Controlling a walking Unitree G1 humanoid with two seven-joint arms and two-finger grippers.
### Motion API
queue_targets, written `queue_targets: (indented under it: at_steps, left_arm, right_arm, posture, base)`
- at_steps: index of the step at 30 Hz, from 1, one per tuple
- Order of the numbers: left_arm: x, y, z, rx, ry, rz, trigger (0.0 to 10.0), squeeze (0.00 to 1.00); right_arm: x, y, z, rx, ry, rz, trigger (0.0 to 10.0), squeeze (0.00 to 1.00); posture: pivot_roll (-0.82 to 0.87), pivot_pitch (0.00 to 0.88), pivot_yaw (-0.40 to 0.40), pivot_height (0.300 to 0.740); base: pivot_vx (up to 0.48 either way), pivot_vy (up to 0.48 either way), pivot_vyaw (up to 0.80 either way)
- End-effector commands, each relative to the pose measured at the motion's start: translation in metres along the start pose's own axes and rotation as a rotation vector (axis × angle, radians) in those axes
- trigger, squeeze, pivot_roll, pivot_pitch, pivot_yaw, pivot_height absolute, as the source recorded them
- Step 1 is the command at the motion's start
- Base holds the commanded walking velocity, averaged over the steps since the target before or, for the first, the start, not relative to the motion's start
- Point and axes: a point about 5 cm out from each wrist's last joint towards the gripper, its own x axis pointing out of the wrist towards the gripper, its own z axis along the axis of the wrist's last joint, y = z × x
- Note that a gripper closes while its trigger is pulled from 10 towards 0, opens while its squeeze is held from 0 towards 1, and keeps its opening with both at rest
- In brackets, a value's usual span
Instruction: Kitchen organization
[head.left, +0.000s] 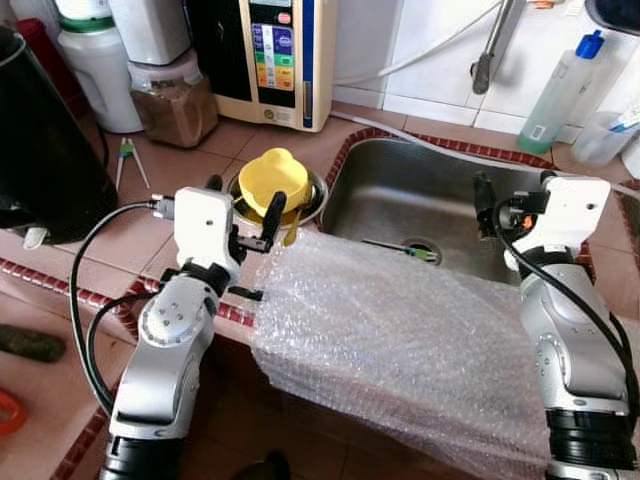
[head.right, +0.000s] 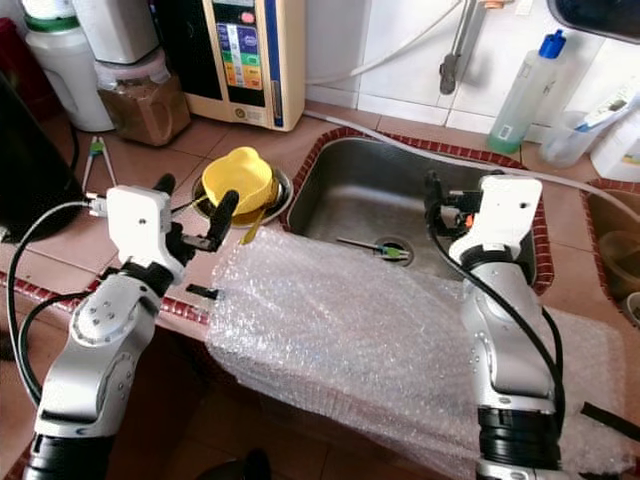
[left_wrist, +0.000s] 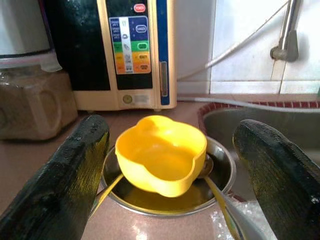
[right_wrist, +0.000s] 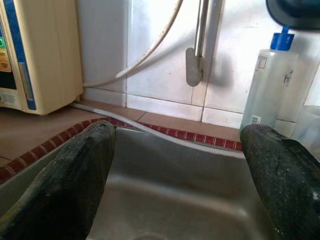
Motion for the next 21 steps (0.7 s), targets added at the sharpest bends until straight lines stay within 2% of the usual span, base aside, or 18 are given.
queue_targets:
  at_steps: [1,6,9,11,12,15,21]
  left_arm:
    - [-0.001,0.001,0.001,-0.004,0.007,0.023,10.0,0.00]
    - [0.000,-0.002,-0.001,0.032,0.037,0.058,10.0,0.00]
    - [0.000,-0.003,-0.001,-0.010,0.045,0.047,10.0,0.00]
    - [0.001,-0.003,0.001,0.034,0.027,0.023,10.0,0.00]
    - [0.002,-0.004,0.001,0.025,0.024,-0.010,10.0,0.00]
    - [0.003,-0.002,0.002,-0.020,0.031,0.009,10.0,0.00]
    - [0.005,-0.003,0.002,-0.036,0.028,0.003,10.0,0.00]
  right_arm:
    - [0.000,0.003,0.003,0.013,-0.001,0.007,10.0,0.85]
    - [0.002,0.012,0.004,0.029,0.015,0.030,10.0,0.84]
    - [0.002,0.015,0.004,0.035,0.017,0.042,10.0,0.83]
    - [0.002,0.017,0.004,0.038,0.020,0.043,10.0,0.83]
    - [0.002,0.017,0.004,0.041,0.022,0.044,10.0,0.83]
    - [0.002,0.019,0.005,0.043,0.022,0.049,10.0,0.83]
    - [0.002,0.020,0.006,0.042,0.024,0.053,10.0,0.82]
  posture:
    - [-0.05,0.087,0.006,0.740]
    - [-0.05,0.088,-0.002,0.740]
    - [-0.05,0.089,-0.004,0.740]
    - [-0.05,0.090,-0.005,0.740]
    - [-0.05,0.090,-0.005,0.740]
    - [-0.06,0.092,-0.006,0.740]
    - [-0.06,0.085,-0.005,0.740]
  base:
    - [0.000,0.000,0.00]
    - [0.000,0.000,0.00]
    - [0.000,0.000,0.00]
    - [0.000,0.000,0.00]
    - [0.000,0.000,0.00]
    - [0.000,0.000,0.00]
    - [0.000,0.000,0.00]
